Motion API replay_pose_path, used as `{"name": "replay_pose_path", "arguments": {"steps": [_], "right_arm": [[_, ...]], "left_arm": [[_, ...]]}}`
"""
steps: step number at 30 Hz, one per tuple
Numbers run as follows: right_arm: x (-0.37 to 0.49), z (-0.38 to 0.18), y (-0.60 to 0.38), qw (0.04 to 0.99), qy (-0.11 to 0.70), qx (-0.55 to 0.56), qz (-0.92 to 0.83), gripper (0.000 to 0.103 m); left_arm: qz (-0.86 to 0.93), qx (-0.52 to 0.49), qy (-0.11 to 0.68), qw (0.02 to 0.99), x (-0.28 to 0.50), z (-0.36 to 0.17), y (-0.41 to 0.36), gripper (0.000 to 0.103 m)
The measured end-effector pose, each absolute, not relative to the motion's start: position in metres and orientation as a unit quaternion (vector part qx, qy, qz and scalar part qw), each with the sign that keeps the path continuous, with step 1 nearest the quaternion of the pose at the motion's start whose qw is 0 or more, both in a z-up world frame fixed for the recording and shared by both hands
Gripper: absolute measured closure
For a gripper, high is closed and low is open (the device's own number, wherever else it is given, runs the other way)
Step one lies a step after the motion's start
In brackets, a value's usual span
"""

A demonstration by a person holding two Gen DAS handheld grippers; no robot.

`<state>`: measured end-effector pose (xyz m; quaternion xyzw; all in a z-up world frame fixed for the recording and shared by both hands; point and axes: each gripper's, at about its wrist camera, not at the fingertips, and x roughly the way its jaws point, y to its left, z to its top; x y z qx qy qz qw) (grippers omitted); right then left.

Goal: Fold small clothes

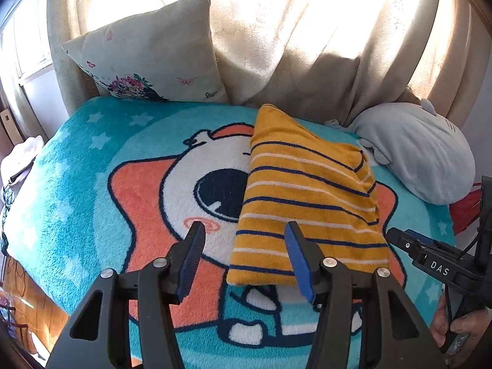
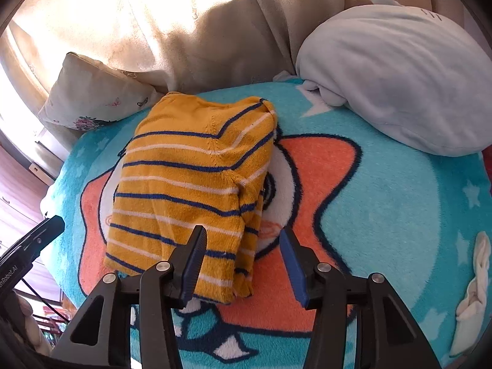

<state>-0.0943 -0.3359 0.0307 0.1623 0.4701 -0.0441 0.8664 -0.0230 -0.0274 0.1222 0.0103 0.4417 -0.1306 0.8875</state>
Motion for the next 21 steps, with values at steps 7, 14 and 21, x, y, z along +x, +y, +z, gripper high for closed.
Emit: {"name": "replay_pose_path", "arguments": {"steps": [7, 14, 21], "right_arm": [[-0.105, 0.038, -0.323, 0.871, 0.467, 0.142, -0.053, 0.043], [-0.115, 0.048, -0.312, 0.881, 0.454, 0.12, -0.055, 0.041], [-0.134, 0.074, -0.289, 0.917, 0.39, 0.052, -0.071, 0.017]], "left_arm": [[-0.123, 0.019, 0.409, 0.904, -0.039, 0.138, -0.019, 0.047], [-0.045, 0.036, 0.307, 0.95, -0.063, 0.172, -0.008, 0.027], [-0.027, -0.034, 0.215, 0.976, -0.09, 0.206, 0.019, 0.01]]}}
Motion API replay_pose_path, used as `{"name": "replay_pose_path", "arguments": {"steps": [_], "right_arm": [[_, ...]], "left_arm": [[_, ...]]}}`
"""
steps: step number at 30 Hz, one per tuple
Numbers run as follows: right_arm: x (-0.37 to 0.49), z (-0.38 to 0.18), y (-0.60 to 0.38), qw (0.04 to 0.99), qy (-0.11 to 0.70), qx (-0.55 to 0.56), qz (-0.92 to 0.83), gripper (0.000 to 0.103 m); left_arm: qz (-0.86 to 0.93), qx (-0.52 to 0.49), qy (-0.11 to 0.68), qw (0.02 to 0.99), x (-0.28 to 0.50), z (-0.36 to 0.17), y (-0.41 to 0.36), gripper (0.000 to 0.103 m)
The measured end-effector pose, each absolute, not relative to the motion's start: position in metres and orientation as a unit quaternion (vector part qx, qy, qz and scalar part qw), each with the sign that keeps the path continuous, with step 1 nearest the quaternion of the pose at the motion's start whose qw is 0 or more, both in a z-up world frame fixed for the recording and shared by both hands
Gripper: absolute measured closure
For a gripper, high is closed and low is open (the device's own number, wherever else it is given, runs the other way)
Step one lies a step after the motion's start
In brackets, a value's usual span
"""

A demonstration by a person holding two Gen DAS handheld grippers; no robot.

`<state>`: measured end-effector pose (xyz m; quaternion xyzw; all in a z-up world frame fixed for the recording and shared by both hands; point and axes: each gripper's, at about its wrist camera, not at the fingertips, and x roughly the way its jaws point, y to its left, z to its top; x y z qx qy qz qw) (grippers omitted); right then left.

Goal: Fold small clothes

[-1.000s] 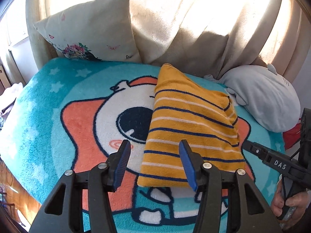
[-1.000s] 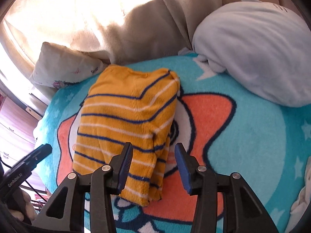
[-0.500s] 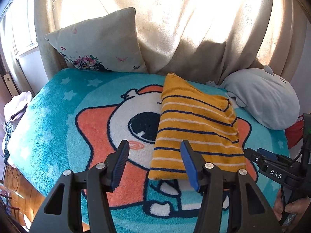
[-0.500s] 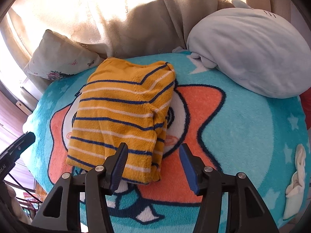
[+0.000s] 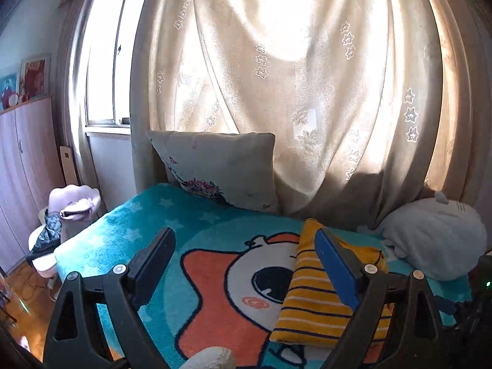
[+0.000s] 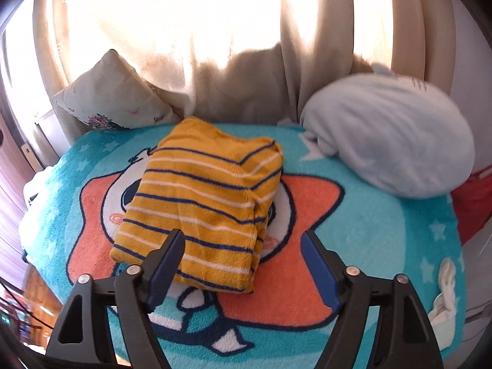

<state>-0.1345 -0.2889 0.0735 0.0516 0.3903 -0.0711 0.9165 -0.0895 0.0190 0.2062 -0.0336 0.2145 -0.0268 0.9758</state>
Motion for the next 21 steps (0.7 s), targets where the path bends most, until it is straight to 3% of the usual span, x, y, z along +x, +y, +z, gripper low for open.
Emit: {"name": "replay_pose_path", "arguments": {"steps": [2, 12, 21], "right_arm": [[-0.136, 0.076, -0.281, 0.918, 0.387, 0.036, -0.075, 0.011], [-0.131, 0.048, -0.266, 0.884, 0.454, 0.01, -0.114, 0.011], [-0.125, 0.028, -0.254, 0.868, 0.484, -0.014, -0.114, 0.011]], "left_arm": [[-0.055, -0.049, 0.253, 0.965, -0.081, 0.198, 0.023, 0.01], [-0.054, -0.017, 0.397, 0.916, -0.064, 0.121, 0.025, 0.01], [-0.043, -0.02, 0.461, 0.886, -0.066, 0.092, 0.024, 0.01]]}}
